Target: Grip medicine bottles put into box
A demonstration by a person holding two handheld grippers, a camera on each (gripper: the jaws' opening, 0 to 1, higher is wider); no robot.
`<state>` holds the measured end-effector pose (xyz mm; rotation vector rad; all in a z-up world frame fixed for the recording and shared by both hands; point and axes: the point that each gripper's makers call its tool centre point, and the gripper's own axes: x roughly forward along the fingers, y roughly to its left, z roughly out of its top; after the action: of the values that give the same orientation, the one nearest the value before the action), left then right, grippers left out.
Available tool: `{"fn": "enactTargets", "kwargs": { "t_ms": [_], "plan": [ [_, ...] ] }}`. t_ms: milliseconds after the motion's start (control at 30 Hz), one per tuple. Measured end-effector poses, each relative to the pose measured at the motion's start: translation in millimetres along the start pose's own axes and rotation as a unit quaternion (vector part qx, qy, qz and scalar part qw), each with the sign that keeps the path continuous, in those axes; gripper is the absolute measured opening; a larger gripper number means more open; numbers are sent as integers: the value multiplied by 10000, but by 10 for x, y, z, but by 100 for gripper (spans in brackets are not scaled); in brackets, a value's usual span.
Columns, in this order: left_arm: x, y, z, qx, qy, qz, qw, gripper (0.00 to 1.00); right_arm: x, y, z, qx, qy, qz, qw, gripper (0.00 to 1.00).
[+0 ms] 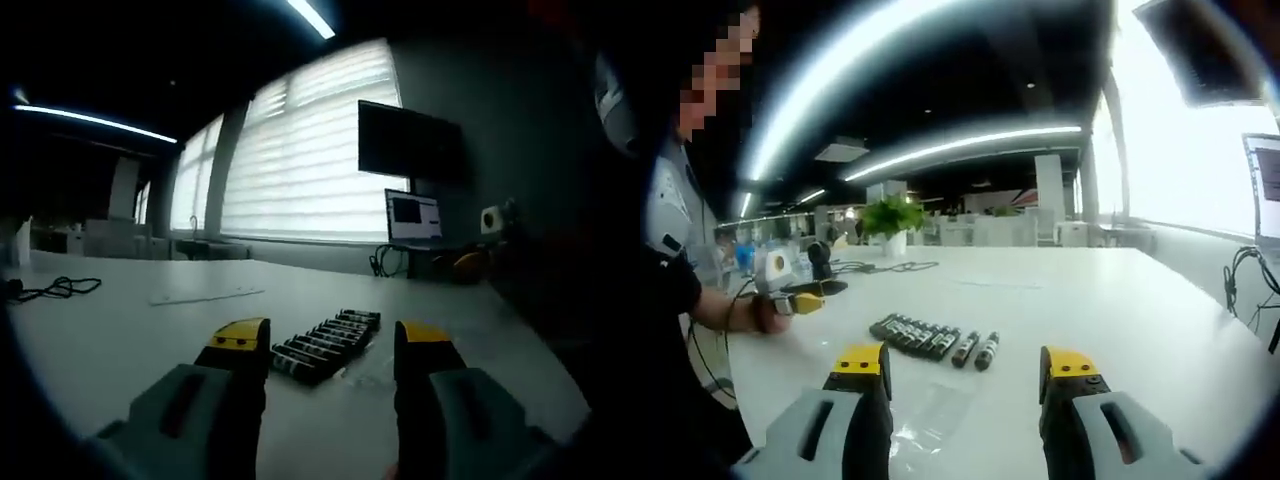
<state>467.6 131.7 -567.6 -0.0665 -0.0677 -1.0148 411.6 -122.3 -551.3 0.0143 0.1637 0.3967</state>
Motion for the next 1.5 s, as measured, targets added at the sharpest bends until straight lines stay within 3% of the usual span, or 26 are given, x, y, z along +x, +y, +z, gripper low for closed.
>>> {"fn": "enactTargets", "kwargs": {
  "t_ms": [67, 100, 200, 300, 367, 600, 700, 900, 1133, 1200, 1333, 1500],
  "plan": [
    [16, -15, -26, -37, 93, -61, 9999, 43, 5, 7, 79, 18, -132, 7, 9999, 55],
    [11, -56, 7, 50, -15, -169, 9998, 43, 7, 16, 96, -1, -141, -4, 9999, 54],
    [-17, -135, -33, 104, 45, -306, 9995, 41, -2, -7, -42, -163, 296, -194, 9992, 54],
    [-69, -251, -26, 299, -1, -455, 9985, 41, 2, 27, -103, -188, 407, -170, 9989, 55],
    [-78, -268, -41, 617, 62, -434, 9971, 41, -6, 35, -112, -207, 442, -150, 9987, 58],
    [-127, -300, -71, 614, 168, -336, 9974, 42, -29, 69, 65, -144, 295, 2, 9995, 59],
    [-127, -349, -148, 454, 360, -422, 9974, 41, 7, 52, 97, -313, 367, -4, 9988, 58],
    [-124, -364, -131, 718, 265, -412, 9962, 42, 102, -28, 195, -626, 419, -125, 9971, 56],
    [-119, -300, -115, 555, 215, -319, 9977, 42, 219, -45, 303, -698, 429, -109, 9966, 56],
    [-121, -301, -122, 577, 239, -307, 9976, 42, 265, -20, 319, -612, 408, -71, 9973, 51],
    [-122, -304, -124, 579, 246, -325, 9975, 42, 359, 43, 194, -761, 844, -3, 9935, 51],
    [-114, -245, -163, 516, 347, -238, 9978, 44, 433, 51, 241, -743, 860, -45, 9935, 52]
  ]
}}
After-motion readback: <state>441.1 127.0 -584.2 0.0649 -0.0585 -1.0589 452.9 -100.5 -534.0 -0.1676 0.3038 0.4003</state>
